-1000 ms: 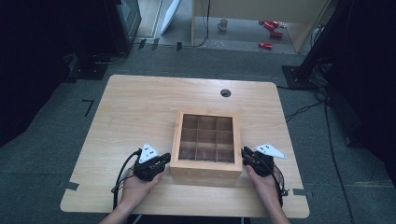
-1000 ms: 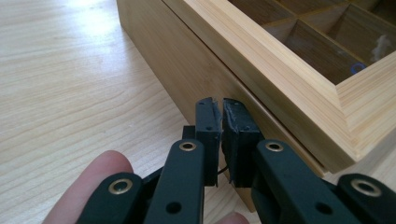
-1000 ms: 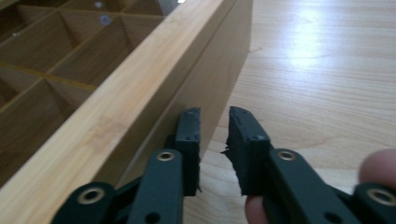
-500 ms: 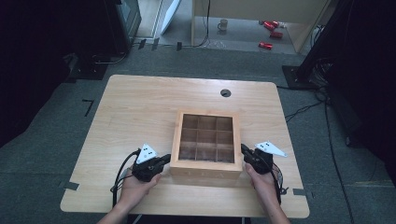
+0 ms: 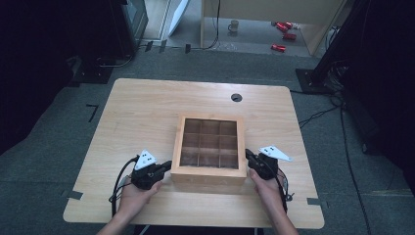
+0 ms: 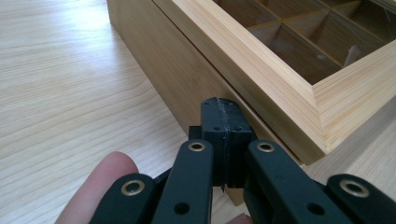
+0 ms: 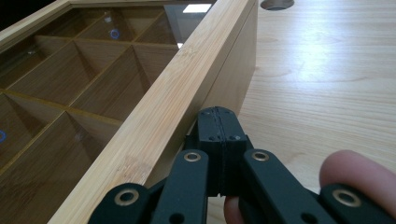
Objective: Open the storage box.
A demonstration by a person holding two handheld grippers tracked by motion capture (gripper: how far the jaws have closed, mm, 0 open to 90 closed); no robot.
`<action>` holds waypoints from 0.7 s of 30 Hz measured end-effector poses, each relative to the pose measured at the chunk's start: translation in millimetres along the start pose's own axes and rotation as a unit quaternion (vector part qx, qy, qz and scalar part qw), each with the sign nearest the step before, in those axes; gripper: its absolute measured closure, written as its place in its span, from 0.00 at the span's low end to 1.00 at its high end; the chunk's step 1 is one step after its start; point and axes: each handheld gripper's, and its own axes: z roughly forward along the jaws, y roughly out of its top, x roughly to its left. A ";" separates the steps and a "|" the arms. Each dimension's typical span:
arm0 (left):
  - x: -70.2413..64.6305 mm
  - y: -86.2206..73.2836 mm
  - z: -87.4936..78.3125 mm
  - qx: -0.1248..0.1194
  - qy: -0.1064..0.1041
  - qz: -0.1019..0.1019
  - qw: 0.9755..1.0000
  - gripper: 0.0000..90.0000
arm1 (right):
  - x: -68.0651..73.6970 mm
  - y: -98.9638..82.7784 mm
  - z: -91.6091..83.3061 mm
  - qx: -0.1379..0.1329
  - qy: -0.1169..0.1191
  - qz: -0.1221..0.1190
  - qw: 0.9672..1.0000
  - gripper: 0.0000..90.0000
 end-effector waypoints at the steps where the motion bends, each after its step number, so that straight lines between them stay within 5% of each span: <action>1: 0.0 0.0 0.0 0.000 0.000 0.000 1.000 1.00 | 0.0 0.0 0.0 0.000 0.000 0.000 1.000 1.00; 11: 16.2 -6.3 -15.2 0.001 0.009 -0.010 1.000 0.98 | 18.6 4.8 14.1 0.004 0.007 -0.020 1.000 0.99; 12: 21.2 -7.7 -19.5 0.001 -0.005 -0.018 1.000 0.88 | 20.6 6.0 14.2 0.007 -0.007 -0.041 0.999 0.92; 15: 26.2 -11.0 -25.7 0.014 -0.017 -0.021 1.000 0.71 | 14.0 6.3 11.5 0.010 0.005 -0.039 0.999 0.80; 19: 23.6 -19.6 -31.5 0.022 -0.027 -0.010 0.999 0.61 | 6.6 3.5 2.9 0.010 0.013 -0.033 0.999 0.68; 21: 19.2 -21.3 -33.1 0.019 -0.014 0.000 1.000 0.61 | 4.9 1.6 -0.3 0.011 0.006 -0.039 0.999 0.62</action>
